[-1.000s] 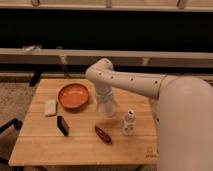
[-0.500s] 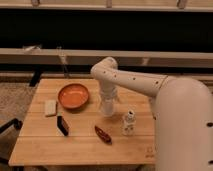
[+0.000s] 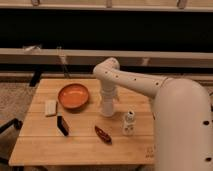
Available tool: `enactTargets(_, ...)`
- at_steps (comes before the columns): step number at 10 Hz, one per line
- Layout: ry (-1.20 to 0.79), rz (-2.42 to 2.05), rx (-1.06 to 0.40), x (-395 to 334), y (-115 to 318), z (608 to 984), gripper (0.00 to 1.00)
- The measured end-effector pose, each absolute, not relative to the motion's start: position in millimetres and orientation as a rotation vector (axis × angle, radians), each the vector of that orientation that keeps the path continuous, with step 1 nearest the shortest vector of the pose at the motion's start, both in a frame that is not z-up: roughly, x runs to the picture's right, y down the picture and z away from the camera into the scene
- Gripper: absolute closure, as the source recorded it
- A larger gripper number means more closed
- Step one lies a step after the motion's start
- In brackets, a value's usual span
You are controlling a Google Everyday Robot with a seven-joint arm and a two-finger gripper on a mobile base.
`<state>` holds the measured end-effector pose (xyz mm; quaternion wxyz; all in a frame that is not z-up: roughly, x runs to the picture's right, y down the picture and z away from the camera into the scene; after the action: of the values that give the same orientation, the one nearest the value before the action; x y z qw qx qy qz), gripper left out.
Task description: Place the ceramic cup over the eraser
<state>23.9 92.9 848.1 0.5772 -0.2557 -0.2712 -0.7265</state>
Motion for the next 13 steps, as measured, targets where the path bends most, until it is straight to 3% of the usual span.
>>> enactTargets(4,-0.607,-1.729,-0.570,19.6,92.6,857.6,0.22)
enactTargets(10,-0.538,-1.755,-0.524,17.0,88.9,854.4,0.82)
enactTargets(12,-0.518,-1.769,-0.502,11.7,79.3,841.8,0.98)
enactTargets(13,-0.509,-1.781,-0.491,7.4,72.3,832.2,1.00)
